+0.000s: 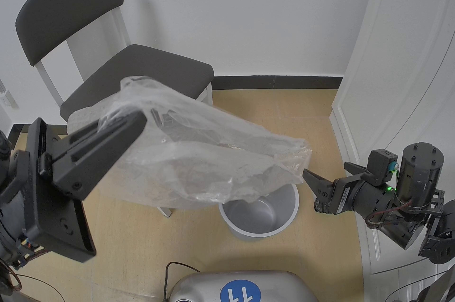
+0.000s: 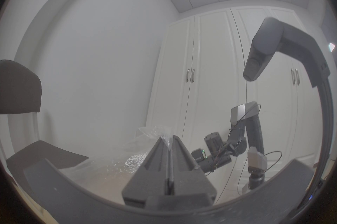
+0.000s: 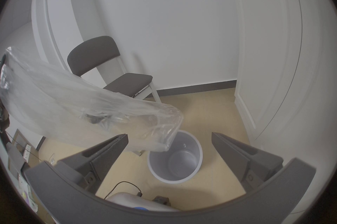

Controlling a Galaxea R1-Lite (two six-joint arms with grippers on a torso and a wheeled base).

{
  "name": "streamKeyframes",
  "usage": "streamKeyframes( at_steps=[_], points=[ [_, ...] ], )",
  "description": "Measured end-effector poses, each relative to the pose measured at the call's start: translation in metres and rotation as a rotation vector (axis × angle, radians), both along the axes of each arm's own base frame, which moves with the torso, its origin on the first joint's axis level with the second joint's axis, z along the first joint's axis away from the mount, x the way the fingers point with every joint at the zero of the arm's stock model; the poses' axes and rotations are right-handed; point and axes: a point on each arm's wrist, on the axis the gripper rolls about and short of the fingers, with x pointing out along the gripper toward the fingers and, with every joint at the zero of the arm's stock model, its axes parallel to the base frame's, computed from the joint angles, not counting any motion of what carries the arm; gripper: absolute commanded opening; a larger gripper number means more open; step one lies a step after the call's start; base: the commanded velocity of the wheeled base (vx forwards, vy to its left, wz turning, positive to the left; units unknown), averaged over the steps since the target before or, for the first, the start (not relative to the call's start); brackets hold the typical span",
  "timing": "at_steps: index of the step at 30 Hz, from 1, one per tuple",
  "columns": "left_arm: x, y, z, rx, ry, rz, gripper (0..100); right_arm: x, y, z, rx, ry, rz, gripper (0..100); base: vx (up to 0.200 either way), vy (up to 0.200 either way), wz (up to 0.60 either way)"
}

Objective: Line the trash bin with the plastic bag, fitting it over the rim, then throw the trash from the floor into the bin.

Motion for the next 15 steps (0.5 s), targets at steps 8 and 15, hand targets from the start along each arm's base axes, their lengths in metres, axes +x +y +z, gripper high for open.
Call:
streamKeyframes(
  at_steps=[8, 15],
  points=[
    [-0.006, 0.002, 0.010, -0.060, 0.012, -0.038, 0, 0.001, -0.008, -0.004, -0.003, 0.023, 0.002, 100, 0.000, 0.000, 0.00],
    [-0.012, 0.008, 0.016, -0.090, -0.006, -0.048, 0, 0.008, -0.018, 0.000, 0.013, 0.018, -0.013, 100, 0.000, 0.000, 0.00]
  ],
)
